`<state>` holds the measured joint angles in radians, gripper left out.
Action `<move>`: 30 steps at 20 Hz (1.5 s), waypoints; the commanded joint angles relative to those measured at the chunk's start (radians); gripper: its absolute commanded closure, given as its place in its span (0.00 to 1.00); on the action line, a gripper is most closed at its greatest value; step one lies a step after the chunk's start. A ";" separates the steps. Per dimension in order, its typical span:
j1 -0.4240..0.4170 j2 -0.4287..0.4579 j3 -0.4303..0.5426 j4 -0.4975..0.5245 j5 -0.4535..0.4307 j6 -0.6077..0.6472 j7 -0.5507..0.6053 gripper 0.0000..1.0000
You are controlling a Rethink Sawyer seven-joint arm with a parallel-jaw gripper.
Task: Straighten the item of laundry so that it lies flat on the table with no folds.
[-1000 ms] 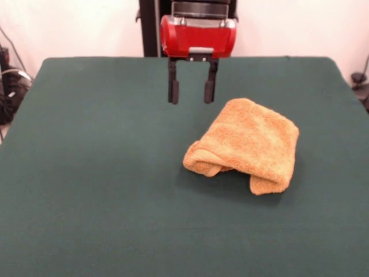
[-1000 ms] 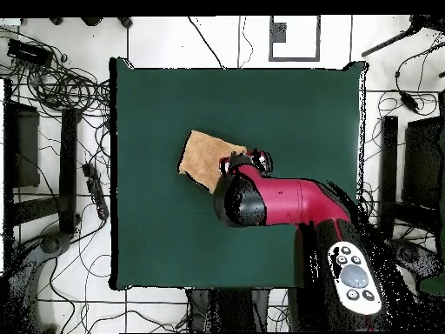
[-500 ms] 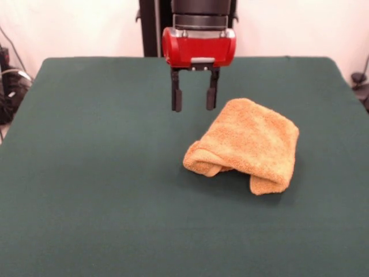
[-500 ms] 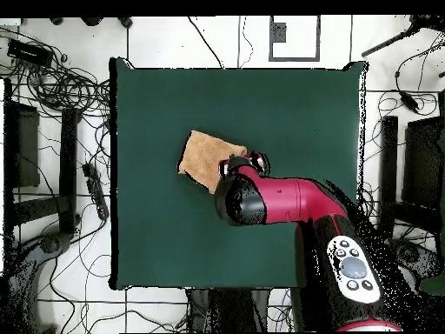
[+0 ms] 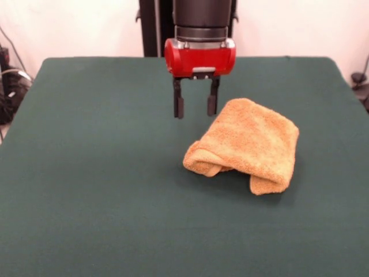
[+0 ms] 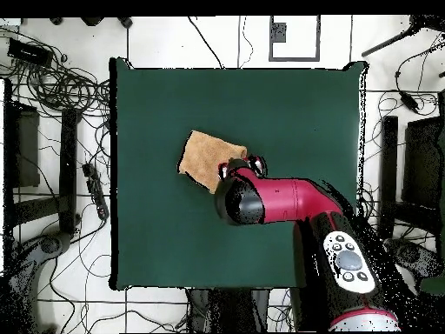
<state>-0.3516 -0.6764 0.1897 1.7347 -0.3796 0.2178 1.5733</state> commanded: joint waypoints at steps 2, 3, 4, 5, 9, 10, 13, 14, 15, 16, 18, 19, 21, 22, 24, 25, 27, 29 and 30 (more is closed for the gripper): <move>0.020 0.052 0.118 -0.028 -0.056 -0.029 0.025 0.00; 0.018 0.049 0.121 -0.025 -0.055 -0.029 0.025 0.00; 0.019 0.043 0.123 -0.024 -0.052 -0.024 0.024 0.00; 0.019 0.038 0.126 -0.024 -0.047 -0.019 0.025 0.00; 0.029 0.022 0.126 -0.028 -0.034 -0.004 0.034 0.00; 0.038 0.021 0.117 -0.028 -0.033 -0.005 0.041 0.00; 0.042 0.020 0.119 -0.029 -0.030 -0.006 0.047 0.00; 0.048 0.020 0.115 -0.038 -0.025 0.003 0.049 0.00; 0.047 0.021 0.118 -0.039 -0.023 0.004 0.050 0.00; 0.046 0.022 0.120 -0.040 -0.020 0.004 0.051 0.00; 0.045 0.028 0.124 -0.043 -0.018 -0.013 0.060 0.00; 0.046 0.030 0.125 -0.045 -0.019 -0.020 0.061 0.00; 0.026 0.030 0.154 -0.035 -0.024 -0.042 0.053 0.00; 0.010 0.027 0.175 -0.023 -0.029 -0.057 0.048 0.00; 0.007 0.028 0.182 -0.019 -0.031 -0.077 0.056 0.00; 0.010 0.029 0.179 -0.022 -0.032 -0.076 0.057 0.00; 0.018 0.034 0.167 -0.029 -0.034 -0.083 0.063 0.00; 0.028 0.043 0.155 -0.042 -0.035 -0.095 0.072 0.00; 0.038 0.047 0.144 -0.051 -0.036 -0.108 0.079 0.00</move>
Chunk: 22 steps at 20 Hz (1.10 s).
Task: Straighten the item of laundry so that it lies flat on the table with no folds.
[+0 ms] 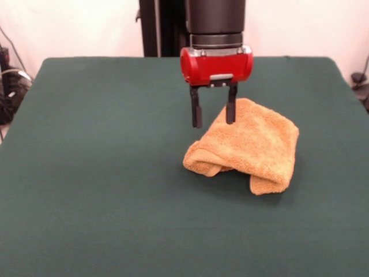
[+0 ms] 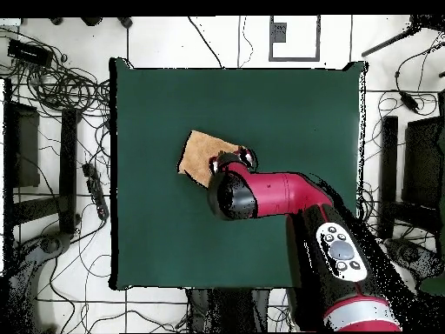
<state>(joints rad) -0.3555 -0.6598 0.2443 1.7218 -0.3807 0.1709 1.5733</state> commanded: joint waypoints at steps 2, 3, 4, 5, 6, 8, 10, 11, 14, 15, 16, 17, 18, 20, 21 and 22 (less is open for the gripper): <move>0.050 0.033 0.081 -0.042 -0.038 -0.086 0.087 0.00; 0.053 0.033 0.079 -0.042 -0.038 -0.091 0.088 0.00; 0.055 0.034 0.078 -0.040 -0.035 -0.105 0.095 0.00; 0.059 0.036 0.074 -0.042 -0.032 -0.108 0.098 0.00; 0.066 0.042 0.065 -0.051 -0.028 -0.114 0.103 0.00; 0.085 0.060 0.038 -0.070 -0.018 -0.132 0.119 0.00; 0.101 0.084 0.016 -0.092 -0.011 -0.150 0.127 0.00; 0.108 0.094 0.007 -0.103 -0.010 -0.154 0.128 0.00; 0.117 0.139 -0.004 -0.137 -0.008 -0.190 0.130 0.00; 0.116 0.146 -0.001 -0.144 -0.006 -0.192 0.129 0.00; 0.112 0.161 0.005 -0.158 -0.004 -0.193 0.127 0.00; 0.117 0.171 0.000 -0.172 0.001 -0.192 0.127 0.00; 0.123 0.181 -0.006 -0.185 0.005 -0.192 0.128 0.00; 0.138 0.197 -0.022 -0.210 0.014 -0.191 0.130 0.00; 0.142 0.202 -0.025 -0.218 0.016 -0.189 0.130 0.00; 0.149 0.208 -0.032 -0.230 0.020 -0.184 0.130 0.00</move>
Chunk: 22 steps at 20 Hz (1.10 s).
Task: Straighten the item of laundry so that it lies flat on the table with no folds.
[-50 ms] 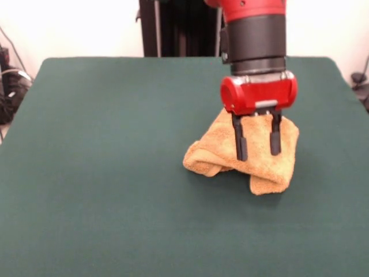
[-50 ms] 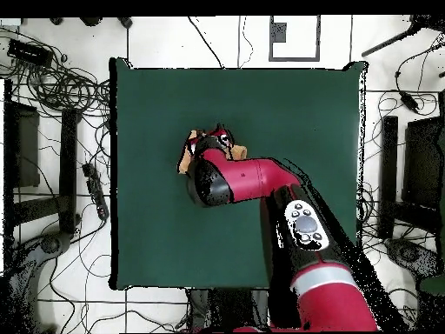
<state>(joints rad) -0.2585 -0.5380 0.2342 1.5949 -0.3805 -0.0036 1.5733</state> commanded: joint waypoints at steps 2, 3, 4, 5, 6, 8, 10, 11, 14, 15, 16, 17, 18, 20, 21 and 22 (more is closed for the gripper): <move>0.061 0.093 -0.035 -0.120 0.024 -0.002 0.130 0.00; 0.062 0.093 -0.037 -0.123 0.023 0.000 0.130 0.00; 0.059 0.088 -0.037 -0.117 0.017 -0.002 0.129 0.00; 0.056 0.083 -0.037 -0.111 0.012 -0.005 0.128 0.00; 0.048 0.077 -0.032 -0.100 0.004 -0.010 0.126 0.00; 0.045 0.076 -0.030 -0.102 0.002 -0.011 0.126 0.00; 0.054 0.084 -0.041 -0.112 0.004 -0.019 0.130 0.00; 0.055 0.084 -0.044 -0.113 0.004 -0.020 0.130 0.00; 0.057 0.086 -0.052 -0.117 0.003 -0.022 0.130 0.00; 0.056 0.088 -0.052 -0.119 0.003 -0.024 0.130 0.00; 0.058 0.093 -0.056 -0.126 0.002 -0.022 0.127 0.00; 0.057 0.097 -0.057 -0.129 0.000 -0.021 0.124 0.00; 0.057 0.107 -0.062 -0.136 -0.003 -0.022 0.121 0.00; 0.060 0.129 -0.073 -0.155 -0.014 -0.003 0.102 0.00; 0.067 0.138 -0.083 -0.167 -0.014 0.008 0.098 0.00; 0.074 0.148 -0.092 -0.179 -0.014 0.019 0.094 0.00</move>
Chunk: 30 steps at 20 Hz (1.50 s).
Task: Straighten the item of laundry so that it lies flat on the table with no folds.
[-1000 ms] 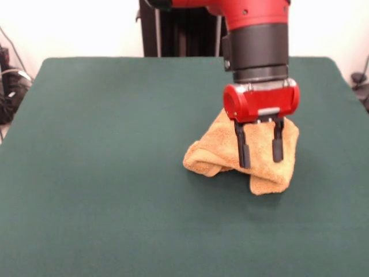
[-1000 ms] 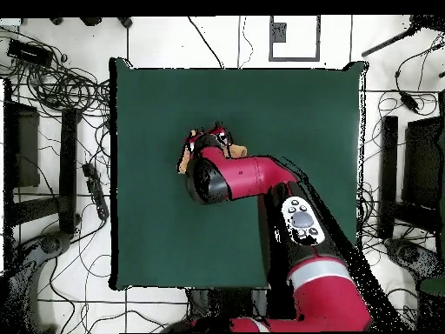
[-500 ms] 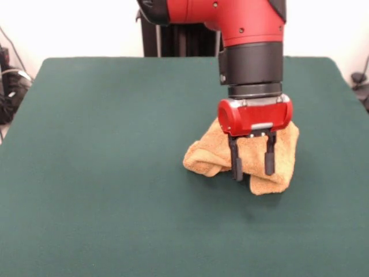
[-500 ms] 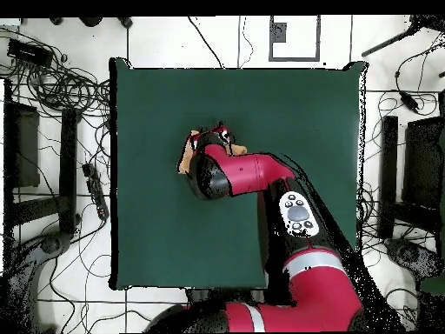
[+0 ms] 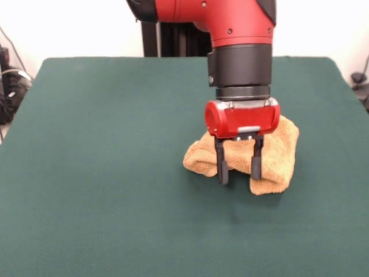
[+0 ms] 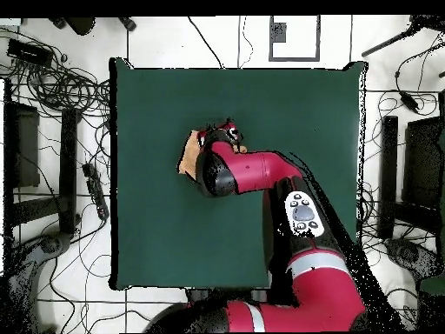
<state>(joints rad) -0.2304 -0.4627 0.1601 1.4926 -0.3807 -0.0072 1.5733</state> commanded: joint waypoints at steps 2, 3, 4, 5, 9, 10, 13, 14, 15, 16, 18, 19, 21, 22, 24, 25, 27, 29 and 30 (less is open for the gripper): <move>0.054 0.088 -0.026 -0.089 -0.010 0.050 0.089 0.00; 0.057 0.096 -0.029 -0.094 -0.007 0.062 0.088 0.00; 0.060 0.104 -0.031 -0.099 -0.004 0.075 0.087 0.00; 0.065 0.112 -0.037 -0.105 -0.003 0.077 0.089 0.00; 0.088 0.138 -0.065 -0.126 0.006 0.085 0.098 0.00; 0.091 0.142 -0.069 -0.129 0.008 0.087 0.101 0.00; 0.089 0.149 -0.069 -0.132 0.008 0.100 0.095 0.00; 0.093 0.158 -0.072 -0.138 0.012 0.108 0.096 0.00; 0.092 0.160 -0.070 -0.139 0.013 0.111 0.095 0.00; 0.094 0.165 -0.073 -0.142 0.015 0.124 0.092 0.00; 0.098 0.169 -0.076 -0.146 0.019 0.141 0.089 0.00; 0.100 0.170 -0.080 -0.148 0.021 0.146 0.089 0.00; 0.107 0.173 -0.089 -0.151 0.024 0.150 0.091 0.00; 0.111 0.177 -0.096 -0.154 0.026 0.155 0.092 0.00; 0.119 0.184 -0.108 -0.163 0.027 0.172 0.088 0.00; 0.122 0.185 -0.114 -0.166 0.028 0.182 0.087 0.00; 0.136 0.193 -0.134 -0.181 0.031 0.214 0.082 0.00; 0.145 0.194 -0.144 -0.180 0.033 0.237 0.084 0.00; 0.146 0.195 -0.146 -0.176 0.033 0.244 0.083 0.00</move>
<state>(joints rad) -0.1341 -0.2962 0.0296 1.3411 -0.3792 0.0274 1.5733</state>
